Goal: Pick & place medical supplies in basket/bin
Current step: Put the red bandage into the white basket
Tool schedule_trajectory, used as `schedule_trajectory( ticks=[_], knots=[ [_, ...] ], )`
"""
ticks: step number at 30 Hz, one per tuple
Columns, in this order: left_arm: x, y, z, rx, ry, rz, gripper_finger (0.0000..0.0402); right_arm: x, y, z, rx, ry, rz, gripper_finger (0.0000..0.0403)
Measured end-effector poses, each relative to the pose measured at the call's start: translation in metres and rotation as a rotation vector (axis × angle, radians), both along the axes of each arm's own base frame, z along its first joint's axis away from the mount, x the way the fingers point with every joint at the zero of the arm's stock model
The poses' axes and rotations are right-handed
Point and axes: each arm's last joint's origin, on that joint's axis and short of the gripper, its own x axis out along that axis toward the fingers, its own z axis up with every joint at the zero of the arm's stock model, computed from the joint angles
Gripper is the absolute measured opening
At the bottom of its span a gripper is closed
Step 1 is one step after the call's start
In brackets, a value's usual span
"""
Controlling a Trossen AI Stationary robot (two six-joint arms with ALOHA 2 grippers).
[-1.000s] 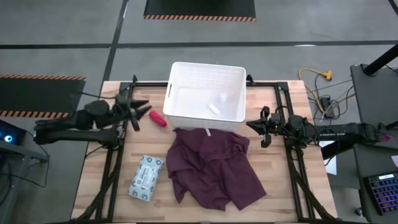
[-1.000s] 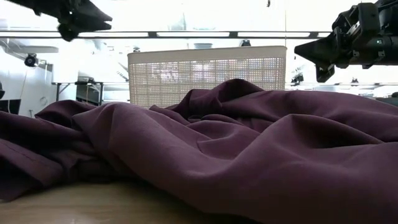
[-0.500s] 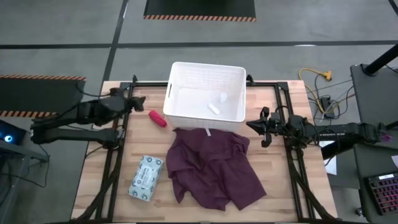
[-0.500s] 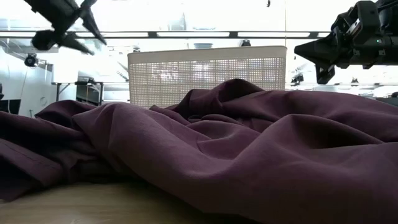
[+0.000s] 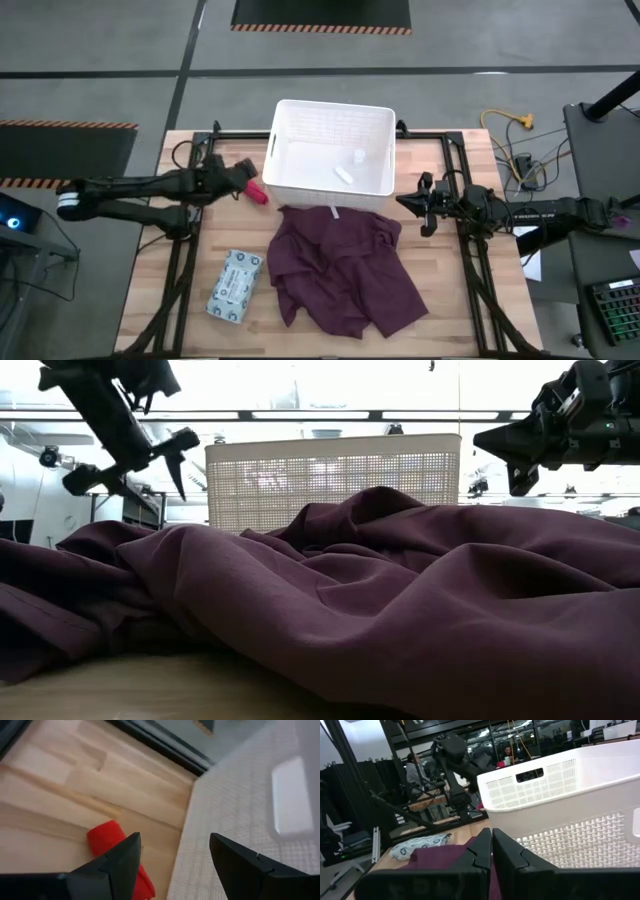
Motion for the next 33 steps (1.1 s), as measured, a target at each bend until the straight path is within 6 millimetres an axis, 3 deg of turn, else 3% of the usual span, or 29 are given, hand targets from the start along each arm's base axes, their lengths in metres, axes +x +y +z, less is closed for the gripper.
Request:
schedule_trajectory(
  ticks=[8, 33],
  knots=[
    [-0.001, 0.001, -0.034, -0.120, -0.088, 0.248, 0.0220, 0.000, 0.000, 0.000, -0.007, 0.001, 0.004, 0.0009],
    [0.034, 0.018, -0.089, -0.221, -0.037, 0.440, 0.0220, 0.000, 0.000, -0.008, 0.001, 0.089, 0.006, 0.0009]
  ],
)
